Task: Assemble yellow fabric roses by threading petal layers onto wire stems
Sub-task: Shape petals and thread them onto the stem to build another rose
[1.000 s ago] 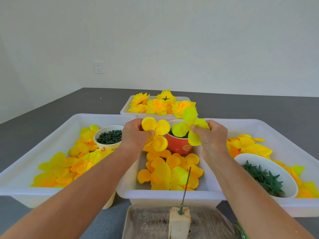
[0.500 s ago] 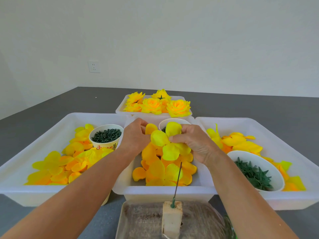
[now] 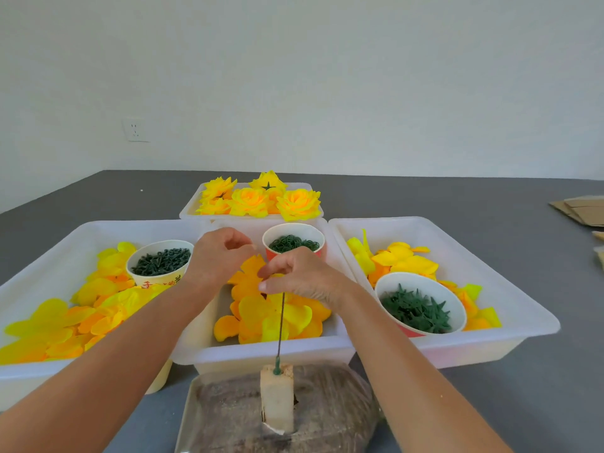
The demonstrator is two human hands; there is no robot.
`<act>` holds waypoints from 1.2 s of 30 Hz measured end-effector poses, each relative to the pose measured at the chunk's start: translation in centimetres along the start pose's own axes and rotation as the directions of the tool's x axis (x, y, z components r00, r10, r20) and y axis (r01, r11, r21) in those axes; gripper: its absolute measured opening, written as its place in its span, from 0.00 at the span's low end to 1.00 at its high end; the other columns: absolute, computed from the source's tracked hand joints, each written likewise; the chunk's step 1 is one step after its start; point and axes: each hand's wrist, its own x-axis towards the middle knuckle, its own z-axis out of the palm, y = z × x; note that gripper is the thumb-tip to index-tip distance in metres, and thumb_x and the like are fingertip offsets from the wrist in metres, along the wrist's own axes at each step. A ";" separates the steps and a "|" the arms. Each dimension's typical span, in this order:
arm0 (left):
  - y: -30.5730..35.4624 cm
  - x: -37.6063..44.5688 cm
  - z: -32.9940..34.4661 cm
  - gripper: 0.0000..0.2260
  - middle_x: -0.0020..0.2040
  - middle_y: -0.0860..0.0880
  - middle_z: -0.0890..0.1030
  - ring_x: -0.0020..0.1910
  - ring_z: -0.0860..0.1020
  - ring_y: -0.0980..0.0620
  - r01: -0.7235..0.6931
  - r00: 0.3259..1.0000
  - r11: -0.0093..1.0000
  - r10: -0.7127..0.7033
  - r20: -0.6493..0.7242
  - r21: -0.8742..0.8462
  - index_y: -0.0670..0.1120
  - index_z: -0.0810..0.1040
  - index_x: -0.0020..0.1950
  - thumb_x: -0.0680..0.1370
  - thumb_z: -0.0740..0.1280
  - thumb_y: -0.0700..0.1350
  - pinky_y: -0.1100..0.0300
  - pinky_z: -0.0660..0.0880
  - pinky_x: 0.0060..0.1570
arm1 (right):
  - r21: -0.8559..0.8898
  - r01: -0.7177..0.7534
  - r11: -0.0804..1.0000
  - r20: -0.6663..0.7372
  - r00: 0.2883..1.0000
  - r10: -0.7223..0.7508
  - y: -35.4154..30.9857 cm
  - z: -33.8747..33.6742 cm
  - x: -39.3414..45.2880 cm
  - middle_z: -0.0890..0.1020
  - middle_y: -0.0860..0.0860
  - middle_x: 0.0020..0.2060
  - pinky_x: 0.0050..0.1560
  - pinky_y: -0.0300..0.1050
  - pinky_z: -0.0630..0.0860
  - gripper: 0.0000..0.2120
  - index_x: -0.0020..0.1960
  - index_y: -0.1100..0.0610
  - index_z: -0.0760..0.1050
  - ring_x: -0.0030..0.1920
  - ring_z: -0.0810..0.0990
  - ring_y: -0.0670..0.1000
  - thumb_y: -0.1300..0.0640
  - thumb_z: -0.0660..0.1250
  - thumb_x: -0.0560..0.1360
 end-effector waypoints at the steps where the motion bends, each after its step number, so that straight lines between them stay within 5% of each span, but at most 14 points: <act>1: 0.1 -0.1 0.1 0.01 0.42 0.45 0.81 0.43 0.77 0.47 -0.019 1.000 0.999 0.019 -0.005 0.038 0.43 0.80 0.43 0.73 0.69 0.38 0.57 0.72 0.42 | -0.106 0.020 0.994 0.004 1.000 -0.020 -0.3 0.2 -0.1 0.82 0.50 0.54 0.57 0.42 0.74 0.15 0.55 0.57 0.80 0.56 0.78 0.49 0.56 0.73 0.70; 6: 0.6 -0.4 0.2 0.06 0.49 0.44 0.82 0.51 0.78 0.46 -0.102 0.994 0.971 0.107 -0.013 0.218 0.40 0.83 0.48 0.74 0.68 0.38 0.53 0.73 0.52 | -0.463 0.083 0.882 -0.021 0.994 -0.105 -1.3 0.9 -0.7 0.77 0.54 0.61 0.59 0.46 0.71 0.21 0.63 0.57 0.74 0.62 0.73 0.54 0.54 0.70 0.72; 14: 4.3 0.9 0.2 0.05 0.46 0.42 0.83 0.48 0.80 0.44 -0.242 0.967 0.942 0.254 -0.021 0.233 0.38 0.83 0.46 0.75 0.68 0.38 0.57 0.71 0.50 | -0.475 0.138 0.869 -0.211 0.941 -0.265 -2.9 -4.0 -2.5 0.82 0.58 0.47 0.51 0.49 0.74 0.08 0.48 0.63 0.81 0.50 0.78 0.56 0.60 0.66 0.74; 20: 8.3 1.7 3.8 0.04 0.41 0.43 0.83 0.40 0.76 0.51 -0.336 0.940 0.931 0.341 -0.012 0.144 0.39 0.82 0.43 0.75 0.68 0.38 0.61 0.69 0.44 | -0.382 -0.002 0.924 -0.388 0.908 -0.158 -1.0 -9.3 -3.5 0.84 0.53 0.45 0.50 0.40 0.73 0.06 0.44 0.61 0.83 0.48 0.80 0.50 0.60 0.69 0.73; 24: 9.4 1.6 6.4 0.05 0.37 0.47 0.82 0.36 0.75 0.55 -0.351 0.933 0.934 0.343 0.107 0.068 0.41 0.82 0.40 0.74 0.68 0.38 0.72 0.67 0.37 | -0.299 -0.149 0.943 -0.503 0.864 -0.024 1.6 -12.3 -4.2 0.83 0.52 0.37 0.40 0.39 0.74 0.04 0.42 0.62 0.83 0.39 0.79 0.48 0.63 0.69 0.71; 29: 10.2 1.8 8.7 0.05 0.37 0.45 0.82 0.35 0.79 0.57 -0.342 0.890 0.935 0.354 0.287 -0.095 0.37 0.82 0.43 0.75 0.66 0.35 0.69 0.74 0.42 | -0.335 -0.360 0.870 -0.561 0.819 0.123 4.0 -13.9 -4.4 0.84 0.55 0.45 0.50 0.46 0.78 0.04 0.44 0.62 0.82 0.47 0.81 0.51 0.65 0.70 0.70; 36: 8.5 1.9 10.3 0.06 0.36 0.46 0.83 0.36 0.81 0.56 -0.300 0.891 0.934 0.347 0.293 -0.195 0.38 0.82 0.41 0.75 0.66 0.34 0.68 0.76 0.42 | -0.445 -0.588 0.676 -0.529 0.781 0.332 6.9 -12.3 -2.9 0.76 0.52 0.59 0.58 0.49 0.73 0.23 0.62 0.56 0.73 0.61 0.74 0.56 0.56 0.73 0.68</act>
